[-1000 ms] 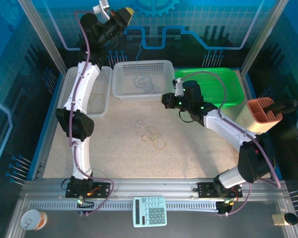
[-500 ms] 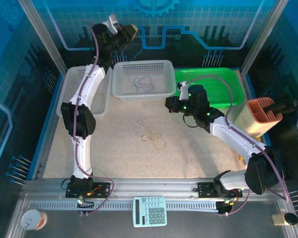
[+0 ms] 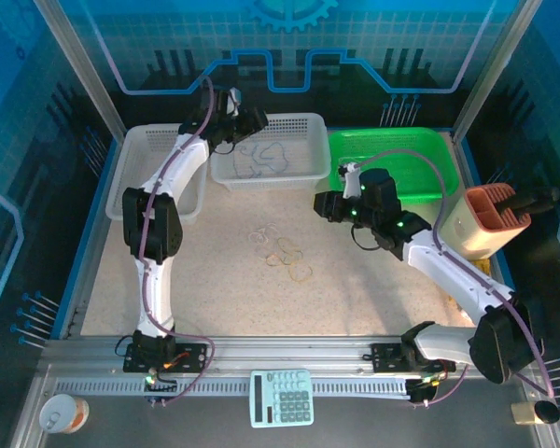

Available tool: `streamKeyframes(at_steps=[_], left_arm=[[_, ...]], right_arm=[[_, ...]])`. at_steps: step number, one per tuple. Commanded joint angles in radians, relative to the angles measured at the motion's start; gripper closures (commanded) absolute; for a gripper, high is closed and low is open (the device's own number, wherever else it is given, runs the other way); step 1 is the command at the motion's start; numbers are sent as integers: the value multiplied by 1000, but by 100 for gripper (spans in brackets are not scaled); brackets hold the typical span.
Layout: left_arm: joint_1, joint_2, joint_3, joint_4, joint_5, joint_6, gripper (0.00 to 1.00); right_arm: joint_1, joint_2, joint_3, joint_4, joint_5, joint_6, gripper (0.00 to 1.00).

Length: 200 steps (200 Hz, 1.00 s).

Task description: Untangle the cables

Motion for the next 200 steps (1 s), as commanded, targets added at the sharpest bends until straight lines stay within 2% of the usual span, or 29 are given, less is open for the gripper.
streamKeyframes(at_steps=[1,16,32,79,131,170,200], left_arm=[[-17,-81,108,-155,-121,153,23],[-29,-98,136,-187,-151,187,15],[-44,-126,138,-200,-178,218,1],[-61,-252,46,-188,-184,223,1],[-69,-591,-420,7,-120,129,1],[-69,-852,-774,66,-59,35,1],[-69,-1015,-981,102,-44,-53,1]], right_arm=[[15,-30,-1,-40,21,-16,51],[21,-31,2,-56,30,-19,44],[33,-33,-3,-70,44,-19,39],[80,-11,-32,-101,91,-12,37],[117,74,-93,-79,110,6,37],[127,121,-128,-51,83,-5,37],[127,140,-142,-23,54,-30,36]])
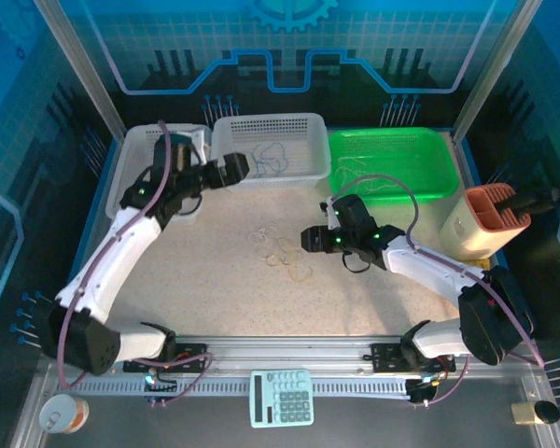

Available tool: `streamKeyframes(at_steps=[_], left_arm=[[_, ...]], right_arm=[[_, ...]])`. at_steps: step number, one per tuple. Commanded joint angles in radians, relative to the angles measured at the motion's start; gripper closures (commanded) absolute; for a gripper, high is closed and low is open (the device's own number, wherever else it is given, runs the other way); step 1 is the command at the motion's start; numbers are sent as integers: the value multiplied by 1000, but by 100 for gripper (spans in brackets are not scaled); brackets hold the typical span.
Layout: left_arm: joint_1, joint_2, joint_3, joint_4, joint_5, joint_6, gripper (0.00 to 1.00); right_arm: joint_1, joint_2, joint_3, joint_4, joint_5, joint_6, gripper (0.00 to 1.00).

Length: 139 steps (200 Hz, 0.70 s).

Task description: Untangle the cables

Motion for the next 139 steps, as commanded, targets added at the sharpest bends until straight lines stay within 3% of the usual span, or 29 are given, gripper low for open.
streamKeyframes(at_steps=[1,45,139], left_arm=[[-3,-107,-130,68,42,-102,1],[-2,-203,-269,76,78,-186,1],[-3,-190,-274,107,122,-236,1]], right_arm=[[13,18,-17,40,-27,-25,36],[14,103,-8,68,-94,-70,36],[30,254,-13,141,-197,-92,43]])
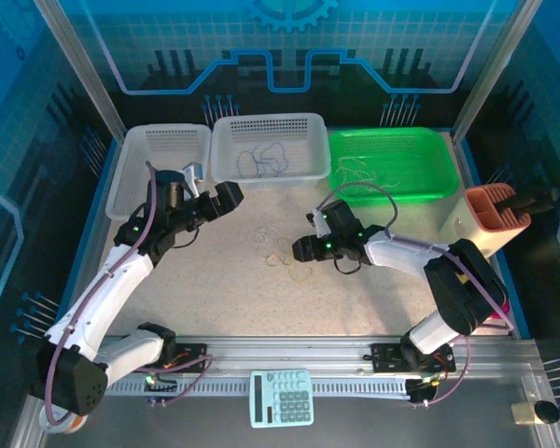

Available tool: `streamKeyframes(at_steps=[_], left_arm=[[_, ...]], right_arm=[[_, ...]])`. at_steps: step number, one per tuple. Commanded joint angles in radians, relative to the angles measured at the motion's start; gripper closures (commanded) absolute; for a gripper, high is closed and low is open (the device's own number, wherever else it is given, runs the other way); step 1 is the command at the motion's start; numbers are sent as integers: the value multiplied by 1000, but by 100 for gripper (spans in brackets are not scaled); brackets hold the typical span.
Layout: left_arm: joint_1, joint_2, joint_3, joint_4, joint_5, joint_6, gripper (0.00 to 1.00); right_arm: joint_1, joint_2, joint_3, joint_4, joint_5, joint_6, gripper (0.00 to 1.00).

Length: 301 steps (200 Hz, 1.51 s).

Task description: Untangle the cables

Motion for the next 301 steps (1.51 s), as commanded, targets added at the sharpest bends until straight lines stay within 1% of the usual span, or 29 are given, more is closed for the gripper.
streamKeyframes(at_steps=[1,22,43,61,78,89,167,170,230,256,301], left_arm=[[-3,1,-4,34,35,-27,1],[-3,6,-6,35,37,-32,1],[-3,5,-6,39,40,-39,1],[-3,7,-6,42,42,-40,1],[-3,5,-9,44,42,-43,1],[-3,4,-9,47,45,-47,1],[-3,10,-20,67,73,-42,1],[-3,10,-21,69,75,-41,1],[-3,12,-41,113,151,-60,1],[-2,10,-69,157,176,-112,1],[-3,38,-159,343,255,-273,3]], right_arm=[[21,35,-9,34,-49,-15,43],[27,64,-8,48,-62,-12,50],[27,86,-6,65,-76,-8,61],[27,96,2,72,-90,-8,75],[27,93,14,67,-102,-11,92],[27,78,20,57,-107,-13,100],[33,-179,76,-102,-85,-32,100],[33,-187,101,-106,-83,-31,100],[35,-303,187,-143,-89,6,100],[35,-330,220,-152,-97,12,100],[35,-355,235,-141,-108,32,100]])
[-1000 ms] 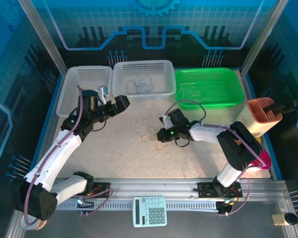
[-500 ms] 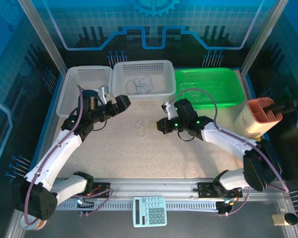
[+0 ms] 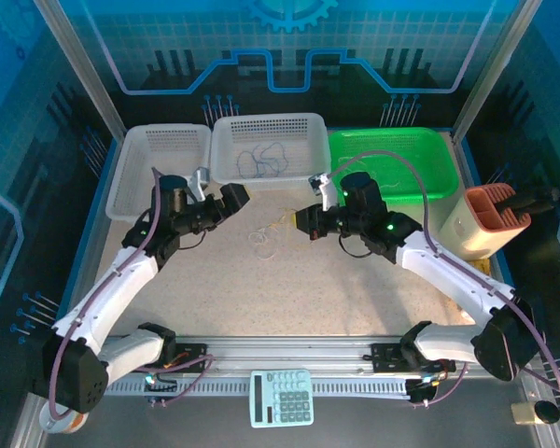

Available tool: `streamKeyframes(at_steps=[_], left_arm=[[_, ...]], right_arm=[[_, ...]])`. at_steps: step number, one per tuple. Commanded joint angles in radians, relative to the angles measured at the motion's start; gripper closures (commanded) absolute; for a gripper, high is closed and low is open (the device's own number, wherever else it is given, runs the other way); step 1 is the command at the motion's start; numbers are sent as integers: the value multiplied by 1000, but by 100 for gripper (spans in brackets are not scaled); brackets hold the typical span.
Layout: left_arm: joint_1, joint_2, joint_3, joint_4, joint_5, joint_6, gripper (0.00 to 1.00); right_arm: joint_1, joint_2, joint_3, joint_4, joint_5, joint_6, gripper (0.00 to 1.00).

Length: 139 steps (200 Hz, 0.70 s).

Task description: Untangle the cables

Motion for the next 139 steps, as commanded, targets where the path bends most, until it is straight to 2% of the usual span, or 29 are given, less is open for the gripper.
streamKeyframes(at_steps=[1,38,65,139], left_arm=[[-3,20,-49,143,79,-116,3],[-3,-3,-86,159,77,-87,7],[-4,-12,-122,173,68,-79,8],[-4,92,-152,444,125,-393,6]], right_arm=[[13,-26,28,-18,-18,21,100],[13,-26,29,-2,8,38,100],[12,-24,36,18,-23,39,100],[13,-51,3,113,-156,12,100]])
